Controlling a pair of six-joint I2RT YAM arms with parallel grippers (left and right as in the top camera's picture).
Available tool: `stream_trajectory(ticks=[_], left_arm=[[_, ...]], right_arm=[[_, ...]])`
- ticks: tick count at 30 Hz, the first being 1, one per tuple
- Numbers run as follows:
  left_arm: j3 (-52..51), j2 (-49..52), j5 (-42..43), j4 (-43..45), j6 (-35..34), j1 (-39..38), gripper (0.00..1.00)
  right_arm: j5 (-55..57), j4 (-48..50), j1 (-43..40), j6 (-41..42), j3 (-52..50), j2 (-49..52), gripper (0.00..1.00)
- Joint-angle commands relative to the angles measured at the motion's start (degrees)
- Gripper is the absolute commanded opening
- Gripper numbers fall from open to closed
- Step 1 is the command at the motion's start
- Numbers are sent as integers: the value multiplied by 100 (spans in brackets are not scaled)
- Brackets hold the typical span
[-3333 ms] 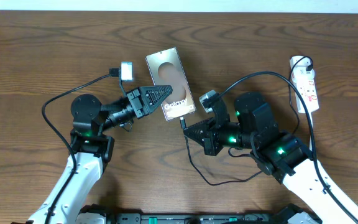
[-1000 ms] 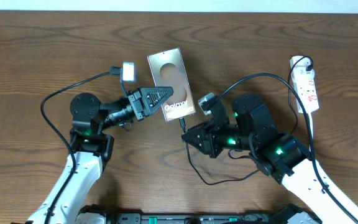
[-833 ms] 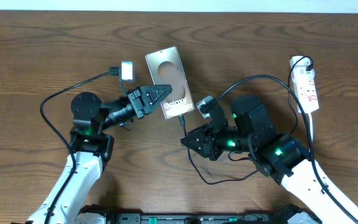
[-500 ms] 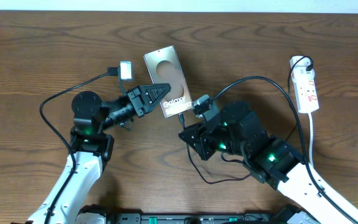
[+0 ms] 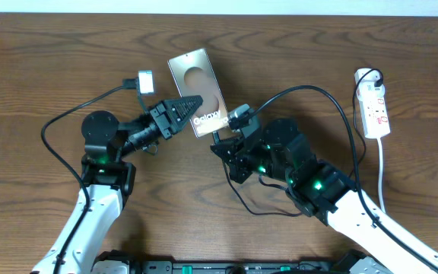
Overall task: Plug charger to phone and switch on socket
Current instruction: 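Push the plug up into the phone's port with the right gripper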
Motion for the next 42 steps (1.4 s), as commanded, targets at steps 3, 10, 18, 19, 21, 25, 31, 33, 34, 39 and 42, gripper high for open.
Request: stream_trajectory(ticks=[3,10,18,19,21,25,31,33,34,39,42], left_arm=[[44,-52,909,-31,79,-166,7],[44,-52,1233,-31,275,-166,7],[44,-52,1327,-31,317,-166,7],[44,-52,1340,-31,330,-166,7],[44,-52,1360,-31,337,-166,7],[44,-52,1362,-31,337,-166,7],[42,-52,1401,-31,422,-166,7],[44,-52,1414,-31,420,-166,7],[44,-52,1443,-31,422,-166,7],[42,-52,1515,-33,470,-166,8],[42,-52,1513,-33,487,-166,8]], right_arm=[[140,531,37,-74,208,-66,1],[319,669,42,-422,210,-96,1],[404,999,7,-420,210,-208,1],[428,1047,7,-420,210,-214,1],[452,1217,4,-420,210,-214,1],[461,1427,4,-417,210,-214,1],[638,1735,4,-417,210,-216,1],[638,1797,7,-417,210,-214,1],[640,1766,7,-417,210,-210,1],[758,1934,-50,-380,210,-256,1],[439,1617,-44,-236,210,-264,1]])
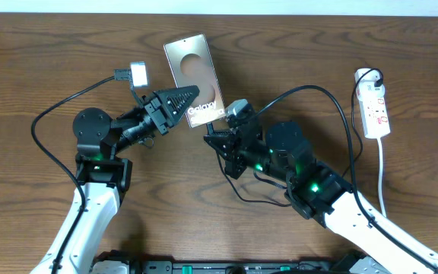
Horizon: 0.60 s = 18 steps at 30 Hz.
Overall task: Plug charger to phone and switch on socket
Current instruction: 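Push the plug up into the phone's port with the right gripper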
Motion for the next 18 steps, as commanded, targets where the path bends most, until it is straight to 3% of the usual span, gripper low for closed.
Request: stream_trajectory(ticks=[1,11,18], left_arm=[[-264,13,1478,-181,208,-254,7],[-264,13,1648,-184,240,-258,7],[-264,13,1552,-184,345,-258,7]], right_arm=[[310,212,-98,35,448,-284,1],[518,962,-153,31,448,-289,3],[409,-92,-153,31,448,-299,27]])
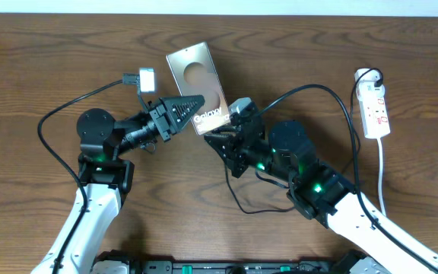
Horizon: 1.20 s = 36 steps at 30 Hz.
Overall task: Plug charger to phone and switch on socket
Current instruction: 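Push the plug up into the phone's port with the right gripper, then lower the phone flat and open the right gripper off the plug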
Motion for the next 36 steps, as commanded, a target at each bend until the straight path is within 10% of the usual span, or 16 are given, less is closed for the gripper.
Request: stream_trajectory(ticks=[1,12,22,36], left_arm=[[-164,22,1099,-37,232,-208,7],[-164,286,407,-1056,765,-245,7],[-140,1716,232,-1027,1668,-1180,7],[728,3891,-94,-1473,2074,-1261,7]], right_arm=[[356,-103,-96,-50,439,-229,28],[90,-1757,-131,-280,439,-1023,53],[2378,-4557,-173,-326,439,-2673,73],[2371,-5569,-173,-243,439,-2997,99]])
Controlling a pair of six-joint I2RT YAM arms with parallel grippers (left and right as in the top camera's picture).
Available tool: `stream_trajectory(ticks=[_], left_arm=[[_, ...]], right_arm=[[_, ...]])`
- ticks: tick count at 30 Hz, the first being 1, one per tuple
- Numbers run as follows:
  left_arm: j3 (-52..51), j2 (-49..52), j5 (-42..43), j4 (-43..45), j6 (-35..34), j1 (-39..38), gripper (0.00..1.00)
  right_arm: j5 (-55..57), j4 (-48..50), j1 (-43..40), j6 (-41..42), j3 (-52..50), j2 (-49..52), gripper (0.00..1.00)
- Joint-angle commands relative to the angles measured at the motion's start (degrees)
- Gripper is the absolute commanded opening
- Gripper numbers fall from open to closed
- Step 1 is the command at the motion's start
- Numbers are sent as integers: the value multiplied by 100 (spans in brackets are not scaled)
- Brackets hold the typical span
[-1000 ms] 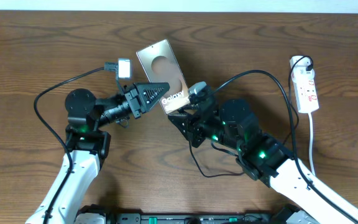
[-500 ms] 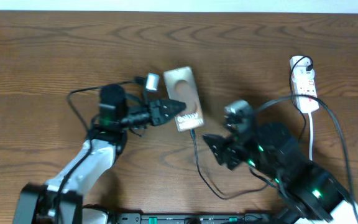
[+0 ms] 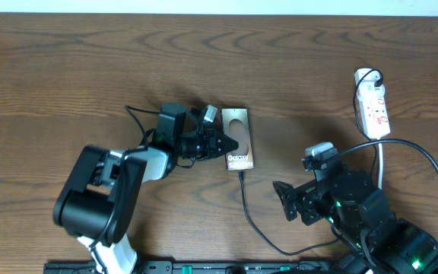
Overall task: Plug charger to phone and switch on socket
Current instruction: 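Lower the phone flat and open the right gripper off the plug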
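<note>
The gold phone [image 3: 239, 138] lies flat in the middle of the table, its "Galaxy" lettering facing up. The black charger cable [image 3: 246, 205] enters the phone's near edge, loops toward the front and runs right to the white socket strip [image 3: 375, 106]. My left gripper [image 3: 226, 144] reaches in from the left and is shut on the phone's left edge. My right gripper [image 3: 284, 202] sits to the lower right, clear of phone and cable end, with its fingers apart and nothing between them.
A white plug [image 3: 366, 76] with a black lead sits in the far end of the socket strip, whose own white cord [image 3: 382, 171] runs toward the front edge. The left arm's bulky body [image 3: 101, 194] fills the lower left of the wooden table [image 3: 67, 68].
The phone was raised and tilted with my right gripper holding the plug at its lower edge. Now it lies flat with the cable in it, and the right gripper has let go and sits at the lower right.
Through all three earlier moments my left gripper held the phone up and tilted while my right gripper kept the charger plug at its lower edge, both shifting slightly. Now the cable sits in the phone, the phone is flat, and the right gripper is away from it.
</note>
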Motion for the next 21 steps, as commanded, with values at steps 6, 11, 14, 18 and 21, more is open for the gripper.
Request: stream_trajectory(ticks=[6,11,14,18,21], left_arm=[[260,214,-299,-179,481,4,7],[260,214,-476,-522,741,4,7],[260,214,-476,-522,776,4,7],[260,214,-503,-525,776,4,7],[260,214,-581,-575,776,4,8]], right_arm=[[83,-232,-31,236,74,-4,99],[61,-557,-31,236,74,-4,99],[61,-730,-31,234,74,-4,99],[61,-817,-31,234,74,-4,99],[61,-817,-31,234,74,-2,99]])
